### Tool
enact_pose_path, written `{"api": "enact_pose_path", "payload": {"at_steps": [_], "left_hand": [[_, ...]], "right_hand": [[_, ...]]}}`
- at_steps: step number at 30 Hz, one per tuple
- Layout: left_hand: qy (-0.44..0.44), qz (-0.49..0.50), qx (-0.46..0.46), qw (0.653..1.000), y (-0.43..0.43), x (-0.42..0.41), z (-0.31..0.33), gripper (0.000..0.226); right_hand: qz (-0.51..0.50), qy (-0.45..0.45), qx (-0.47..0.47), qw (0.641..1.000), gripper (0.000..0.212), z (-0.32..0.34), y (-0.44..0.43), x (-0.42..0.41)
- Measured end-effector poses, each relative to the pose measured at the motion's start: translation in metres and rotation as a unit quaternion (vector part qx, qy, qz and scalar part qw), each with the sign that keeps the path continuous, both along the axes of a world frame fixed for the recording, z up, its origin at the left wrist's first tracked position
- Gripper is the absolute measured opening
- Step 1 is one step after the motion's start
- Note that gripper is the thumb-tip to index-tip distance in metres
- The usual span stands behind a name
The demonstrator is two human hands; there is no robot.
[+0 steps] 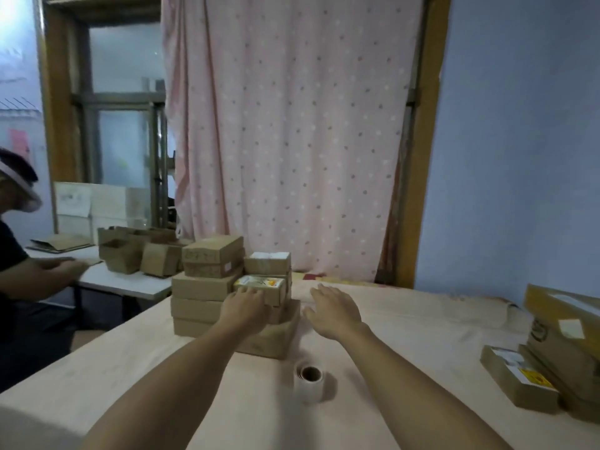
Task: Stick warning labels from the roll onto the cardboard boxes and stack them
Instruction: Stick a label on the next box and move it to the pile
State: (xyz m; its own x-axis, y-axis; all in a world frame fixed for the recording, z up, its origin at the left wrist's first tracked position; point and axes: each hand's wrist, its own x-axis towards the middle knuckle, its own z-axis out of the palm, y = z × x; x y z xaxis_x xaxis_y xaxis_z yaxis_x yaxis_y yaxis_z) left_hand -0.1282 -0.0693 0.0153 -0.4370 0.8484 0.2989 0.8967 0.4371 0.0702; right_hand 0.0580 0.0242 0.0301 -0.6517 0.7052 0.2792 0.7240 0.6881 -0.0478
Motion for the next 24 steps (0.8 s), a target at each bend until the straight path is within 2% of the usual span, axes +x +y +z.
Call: {"api": "enact_pose_path", "payload": {"at_steps": [5, 9, 16, 24], "left_hand": [[-0.029, 0.007, 0.05, 0.998, 0.013, -0.035, 0.019, 0.042], [-0.069, 0.005, 0.079, 0.994, 0.044, -0.053, 0.034, 0.047], [-0.055, 0.005, 0.076, 0.996, 0.107, -0.08, 0.046, 0.047], [-0.153, 0.044, 0.083, 0.984, 0.157, -0.113, 0.024, 0.053]], "right_hand": [[0.006, 0.032, -0.02, 0.999, 0.059, 0.019, 0.01, -0.041], [0.012, 0.06, -0.047, 0.997, 0.054, 0.033, 0.028, -0.064], [0.001, 0.123, -0.107, 0.987, 0.058, 0.036, 0.083, -0.124], [-0.011, 0.245, -0.258, 0.934, 0.069, 0.014, 0.132, -0.168]]}}
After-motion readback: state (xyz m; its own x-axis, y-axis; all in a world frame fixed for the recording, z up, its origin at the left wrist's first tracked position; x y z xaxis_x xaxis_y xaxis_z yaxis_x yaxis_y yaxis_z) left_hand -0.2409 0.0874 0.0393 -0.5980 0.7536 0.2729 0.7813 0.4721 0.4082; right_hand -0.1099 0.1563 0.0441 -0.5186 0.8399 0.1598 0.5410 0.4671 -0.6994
